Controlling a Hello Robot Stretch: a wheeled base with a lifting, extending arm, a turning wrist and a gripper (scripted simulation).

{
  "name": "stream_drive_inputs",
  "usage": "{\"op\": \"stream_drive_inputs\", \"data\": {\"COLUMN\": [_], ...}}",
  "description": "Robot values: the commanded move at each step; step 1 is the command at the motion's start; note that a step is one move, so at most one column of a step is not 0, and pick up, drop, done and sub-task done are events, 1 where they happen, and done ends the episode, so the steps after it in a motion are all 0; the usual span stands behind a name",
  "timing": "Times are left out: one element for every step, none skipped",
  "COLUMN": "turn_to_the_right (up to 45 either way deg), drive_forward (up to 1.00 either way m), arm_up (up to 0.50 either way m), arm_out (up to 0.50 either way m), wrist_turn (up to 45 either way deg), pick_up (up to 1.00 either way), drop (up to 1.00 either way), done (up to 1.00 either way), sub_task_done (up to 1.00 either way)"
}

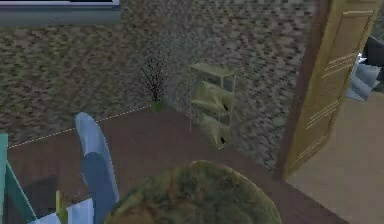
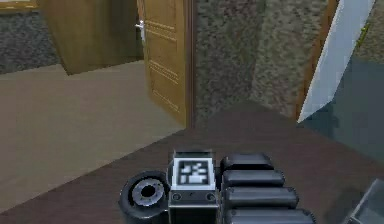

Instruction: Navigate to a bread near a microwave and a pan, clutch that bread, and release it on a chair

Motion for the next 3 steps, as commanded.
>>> {"op": "stream_drive_inputs", "data": {"turn_to_the_right": [-45.0, -30.0, 45.0], "drive_forward": [0.0, 0.0, 0.0], "arm_up": [0.0, 0.0, 0.0], "arm_out": [0.0, 0.0, 0.0], "wrist_turn": [0.0, 0.0, 0.0], "pick_up": [0.0, 0.0, 0.0], "drop": [0.0, 0.0, 0.0], "done": [0.0, 0.0, 0.0], "sub_task_done": [0.0, 0.0, 0.0]}}
